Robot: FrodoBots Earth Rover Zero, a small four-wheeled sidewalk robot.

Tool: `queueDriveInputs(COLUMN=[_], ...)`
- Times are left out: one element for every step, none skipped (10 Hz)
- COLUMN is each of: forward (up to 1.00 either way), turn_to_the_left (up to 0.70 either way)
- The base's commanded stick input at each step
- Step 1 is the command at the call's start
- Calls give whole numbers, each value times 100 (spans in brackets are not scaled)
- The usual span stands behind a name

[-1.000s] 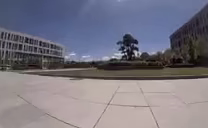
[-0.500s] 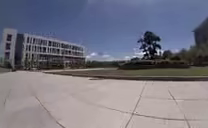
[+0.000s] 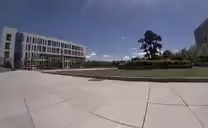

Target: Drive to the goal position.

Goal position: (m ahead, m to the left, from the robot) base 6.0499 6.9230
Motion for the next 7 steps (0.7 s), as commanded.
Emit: queueDriveInputs(forward=[70,70,70,70,70,70,70], turn_to_the_left=[8,25,35,35,32,22,21])
